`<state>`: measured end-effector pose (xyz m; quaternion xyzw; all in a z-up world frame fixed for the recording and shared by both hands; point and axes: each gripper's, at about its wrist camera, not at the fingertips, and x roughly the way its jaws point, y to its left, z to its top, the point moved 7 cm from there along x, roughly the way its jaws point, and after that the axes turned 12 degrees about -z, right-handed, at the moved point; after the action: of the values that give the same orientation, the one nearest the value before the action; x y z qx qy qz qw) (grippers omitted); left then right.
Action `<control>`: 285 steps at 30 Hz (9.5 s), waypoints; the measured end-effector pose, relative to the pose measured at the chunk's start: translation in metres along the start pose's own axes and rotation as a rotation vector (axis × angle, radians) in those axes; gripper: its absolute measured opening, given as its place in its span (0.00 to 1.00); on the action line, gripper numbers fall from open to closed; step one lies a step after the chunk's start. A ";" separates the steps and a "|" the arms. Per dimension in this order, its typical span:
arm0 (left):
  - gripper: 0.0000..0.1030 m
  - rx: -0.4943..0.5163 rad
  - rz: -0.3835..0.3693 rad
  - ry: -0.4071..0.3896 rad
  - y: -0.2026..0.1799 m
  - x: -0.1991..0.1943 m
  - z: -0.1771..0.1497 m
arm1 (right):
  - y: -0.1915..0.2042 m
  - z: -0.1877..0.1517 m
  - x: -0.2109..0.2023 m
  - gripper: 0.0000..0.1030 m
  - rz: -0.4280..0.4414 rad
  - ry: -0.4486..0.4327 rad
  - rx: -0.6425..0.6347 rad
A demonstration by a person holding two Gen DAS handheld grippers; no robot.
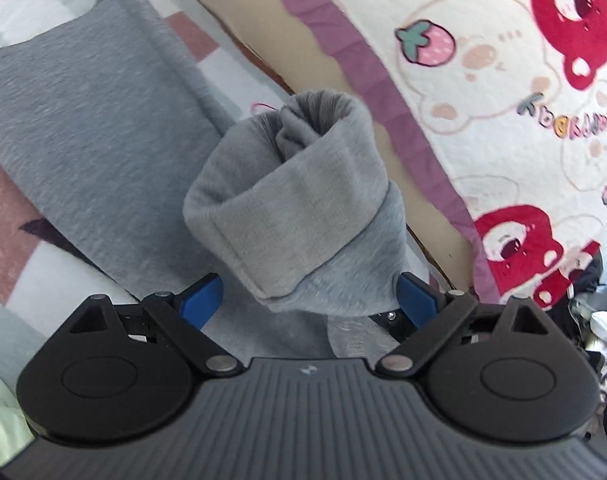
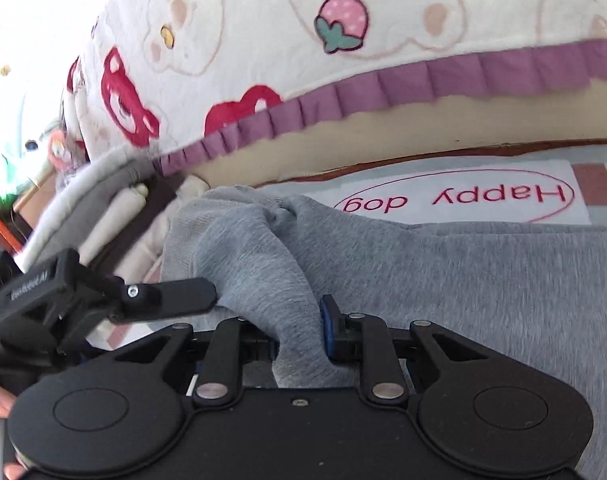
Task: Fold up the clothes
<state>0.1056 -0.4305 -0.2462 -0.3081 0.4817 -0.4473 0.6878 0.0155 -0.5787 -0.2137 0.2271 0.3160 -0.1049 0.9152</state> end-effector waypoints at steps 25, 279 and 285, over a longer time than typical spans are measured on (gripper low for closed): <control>0.23 0.420 0.147 -0.192 -0.026 -0.029 0.044 | -0.003 -0.074 -0.059 0.57 -0.509 -0.100 -0.633; 0.10 0.395 0.199 0.004 0.113 -0.125 0.148 | 0.187 0.048 0.077 0.63 0.087 0.143 -0.474; 0.10 0.385 0.192 0.013 0.114 -0.124 0.150 | 0.132 0.064 0.111 0.65 -0.163 0.122 -0.469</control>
<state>0.2654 -0.2721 -0.2441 -0.1205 0.4190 -0.4655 0.7702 0.1800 -0.4993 -0.1927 -0.0115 0.4034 -0.0884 0.9107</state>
